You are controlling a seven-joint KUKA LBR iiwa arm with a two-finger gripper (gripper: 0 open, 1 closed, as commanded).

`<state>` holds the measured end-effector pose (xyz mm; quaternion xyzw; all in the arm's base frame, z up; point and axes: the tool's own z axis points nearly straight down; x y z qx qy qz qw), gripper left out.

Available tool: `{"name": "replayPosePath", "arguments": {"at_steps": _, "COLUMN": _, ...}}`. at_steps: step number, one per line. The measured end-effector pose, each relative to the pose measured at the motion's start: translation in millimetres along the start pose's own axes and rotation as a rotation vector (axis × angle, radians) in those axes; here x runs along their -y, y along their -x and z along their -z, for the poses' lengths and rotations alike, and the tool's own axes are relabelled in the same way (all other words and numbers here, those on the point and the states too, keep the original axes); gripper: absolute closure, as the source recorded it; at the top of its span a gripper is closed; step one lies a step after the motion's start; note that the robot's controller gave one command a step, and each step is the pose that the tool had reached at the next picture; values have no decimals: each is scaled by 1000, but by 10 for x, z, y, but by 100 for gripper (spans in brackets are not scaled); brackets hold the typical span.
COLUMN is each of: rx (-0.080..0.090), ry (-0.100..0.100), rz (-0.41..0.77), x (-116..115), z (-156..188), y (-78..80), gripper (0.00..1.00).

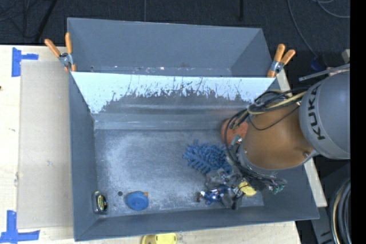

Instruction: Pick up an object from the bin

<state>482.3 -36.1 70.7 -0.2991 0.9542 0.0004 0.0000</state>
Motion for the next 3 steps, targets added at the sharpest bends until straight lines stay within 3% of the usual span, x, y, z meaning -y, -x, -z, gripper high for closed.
{"name": "replayPosePath", "arguments": {"at_steps": 3, "rx": -4, "ry": 3, "rz": 0, "x": -16, "z": 163, "y": -10, "gripper": 100}}
